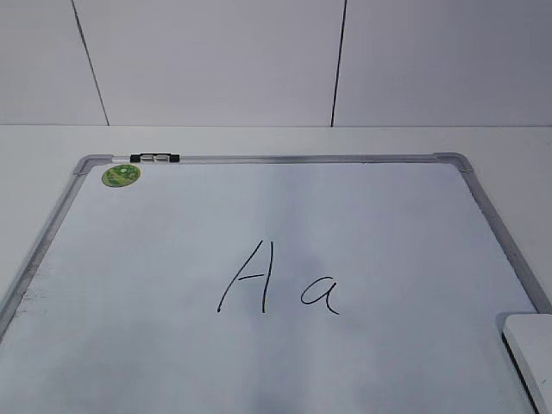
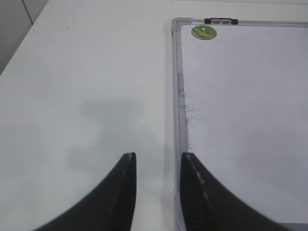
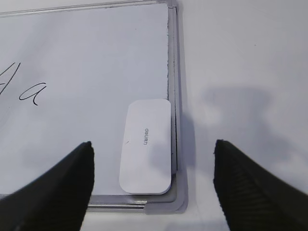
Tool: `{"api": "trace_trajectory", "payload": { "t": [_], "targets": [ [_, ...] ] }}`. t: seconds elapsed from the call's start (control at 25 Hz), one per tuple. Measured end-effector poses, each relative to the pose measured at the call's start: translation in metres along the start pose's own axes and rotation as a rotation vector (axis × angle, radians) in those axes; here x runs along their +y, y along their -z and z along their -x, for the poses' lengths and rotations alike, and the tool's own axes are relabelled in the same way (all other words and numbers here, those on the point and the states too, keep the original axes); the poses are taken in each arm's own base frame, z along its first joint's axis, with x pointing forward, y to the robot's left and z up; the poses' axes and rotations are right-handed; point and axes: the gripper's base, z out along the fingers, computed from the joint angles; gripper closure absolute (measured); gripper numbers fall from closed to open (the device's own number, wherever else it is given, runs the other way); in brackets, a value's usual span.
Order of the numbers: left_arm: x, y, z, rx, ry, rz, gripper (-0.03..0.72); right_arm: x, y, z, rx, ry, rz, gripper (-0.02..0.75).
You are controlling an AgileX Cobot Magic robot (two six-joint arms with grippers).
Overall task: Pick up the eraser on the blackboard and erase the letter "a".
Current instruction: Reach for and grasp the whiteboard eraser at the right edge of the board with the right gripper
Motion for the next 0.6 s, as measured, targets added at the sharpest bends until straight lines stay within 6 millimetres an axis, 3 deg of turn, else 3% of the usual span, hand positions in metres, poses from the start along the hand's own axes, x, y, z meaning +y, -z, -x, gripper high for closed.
{"api": "trace_trajectory", "payload": {
  "t": [0.6],
  "targets": [
    [0.0000, 0.0000, 0.0000, 0.000, 0.000, 0.000, 0.453, 0.0000, 0.0000, 0.0000, 0.000, 0.000, 0.000, 0.146]
  ]
}}
